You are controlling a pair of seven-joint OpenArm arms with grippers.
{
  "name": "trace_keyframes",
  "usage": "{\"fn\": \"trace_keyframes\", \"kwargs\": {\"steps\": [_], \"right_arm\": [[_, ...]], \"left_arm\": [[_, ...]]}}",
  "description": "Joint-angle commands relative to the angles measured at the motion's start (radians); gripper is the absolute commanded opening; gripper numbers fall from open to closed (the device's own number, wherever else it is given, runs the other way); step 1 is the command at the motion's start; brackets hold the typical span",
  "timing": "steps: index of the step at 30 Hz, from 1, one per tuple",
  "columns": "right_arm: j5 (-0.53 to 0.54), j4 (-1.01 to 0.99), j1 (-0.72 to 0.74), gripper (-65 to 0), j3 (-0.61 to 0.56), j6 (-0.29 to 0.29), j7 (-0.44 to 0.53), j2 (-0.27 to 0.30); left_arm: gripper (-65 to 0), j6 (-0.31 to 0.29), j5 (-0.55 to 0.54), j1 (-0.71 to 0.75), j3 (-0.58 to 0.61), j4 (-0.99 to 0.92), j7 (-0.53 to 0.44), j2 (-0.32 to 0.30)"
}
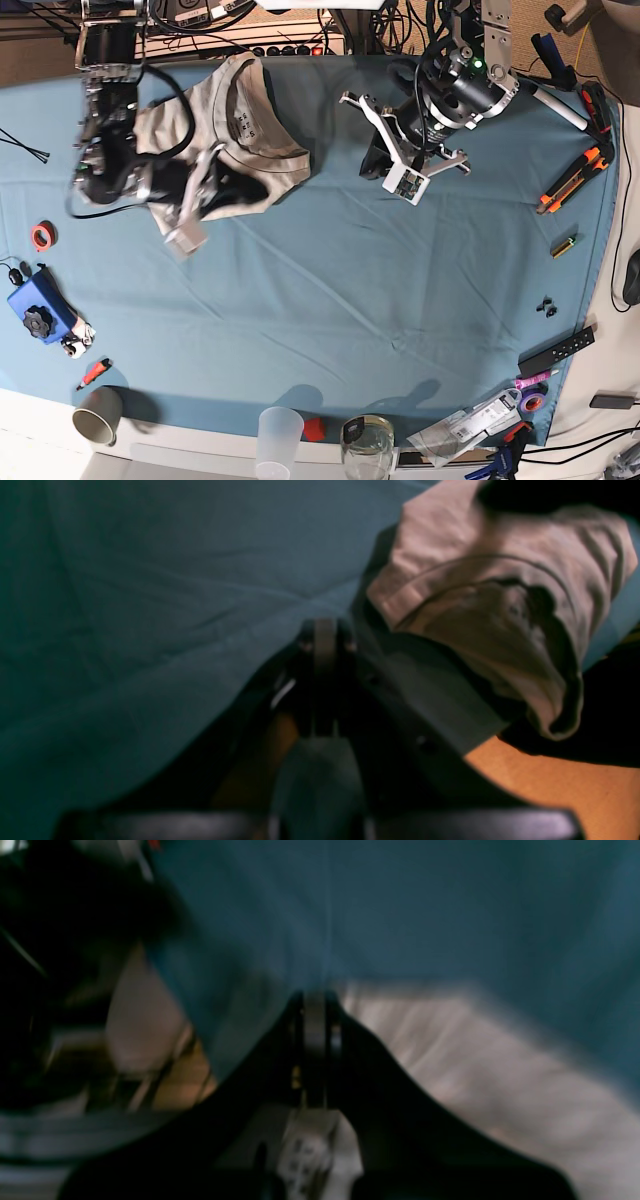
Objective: Fold the T-shirt properly
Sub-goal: 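Fold the held shirt over onto itself with the right gripper and release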
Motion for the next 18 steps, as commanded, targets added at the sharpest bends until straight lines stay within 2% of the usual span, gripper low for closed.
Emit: {"fn": "trace_keyframes", "kwargs": {"steps": [1, 7, 11, 14, 16, 18], "right_arm": [[0.005, 0.008, -0.003, -65.0, 0.029, 0.001, 0.001, 0.025], [-0.026, 0.008, -0.117, -65.0, 0.088, 0.001, 0.001, 0.094], [-0.205, 0.005, -0.179, -65.0, 0.088, 0.001, 0.001, 0.099], [-0.293, 0.005, -0.188, -65.0, 0.088, 0.001, 0.056, 0.099], [-0.304, 0.005, -0.186, -65.0, 0.088, 0.001, 0.056, 0.100], [-0.302, 0.011, -0.183, -65.0, 0.088, 0.001, 0.053, 0.102]], "left_arm": [[-65.0, -0.001, -0.009, 0.006, 0.001, 0.020, -0.022, 0.000], [-65.0, 0.000, 0.020, 0.013, 0.001, 0.020, -0.023, 0.001], [-65.0, 0.000, 0.020, 0.013, 0.001, 0.020, -0.022, 0.000], [-65.0, -0.001, 0.025, 0.013, 0.000, 0.020, -0.023, 0.000], [-65.0, 0.002, 0.070, 0.013, 0.000, 0.020, -0.023, 0.000], [-65.0, 0.038, 0.148, 0.013, 0.000, 0.020, -0.024, 0.000]]}}
